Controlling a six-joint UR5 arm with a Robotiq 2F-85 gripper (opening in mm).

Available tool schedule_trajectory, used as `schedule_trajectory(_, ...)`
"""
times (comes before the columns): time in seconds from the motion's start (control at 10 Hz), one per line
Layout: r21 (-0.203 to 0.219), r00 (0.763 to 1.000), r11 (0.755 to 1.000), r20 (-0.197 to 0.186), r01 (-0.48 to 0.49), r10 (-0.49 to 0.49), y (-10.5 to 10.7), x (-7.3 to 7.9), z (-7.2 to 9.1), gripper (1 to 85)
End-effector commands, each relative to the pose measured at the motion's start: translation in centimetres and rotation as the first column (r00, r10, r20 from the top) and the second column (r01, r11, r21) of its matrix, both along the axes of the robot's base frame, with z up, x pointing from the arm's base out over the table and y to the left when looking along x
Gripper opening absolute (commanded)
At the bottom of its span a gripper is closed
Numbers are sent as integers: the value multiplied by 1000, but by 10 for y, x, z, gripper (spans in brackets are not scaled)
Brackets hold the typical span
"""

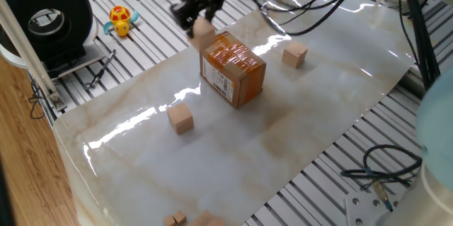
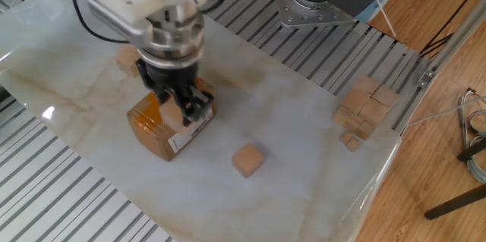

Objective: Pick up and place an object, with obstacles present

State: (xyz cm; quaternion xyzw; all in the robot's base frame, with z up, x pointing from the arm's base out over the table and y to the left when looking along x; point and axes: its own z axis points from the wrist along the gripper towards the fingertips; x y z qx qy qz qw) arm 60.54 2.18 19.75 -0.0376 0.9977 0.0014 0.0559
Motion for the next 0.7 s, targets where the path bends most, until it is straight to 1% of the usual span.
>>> schedule_trajectory(0.0,24,987,987,-14,-161,161,-77,-8,7,13)
schedule_trajectory(0.1,26,987,987,-12,-158,158,-80,-9,8,13)
schedule_trajectory(0.2,11,991,991,-4,-136,136,-84,-6,8,13)
schedule_trajectory(0.3,14,995,995,3,-102,101,-84,-4,8,13)
schedule_trajectory(0.4,14,999,999,12,-38,37,-86,-1,8,13)
schedule_trajectory(0.5,5,1000,1000,1,29,-29,-79,-7,14,13)
schedule_trajectory(0.6,6,998,998,-13,63,-63,-56,-22,31,13)
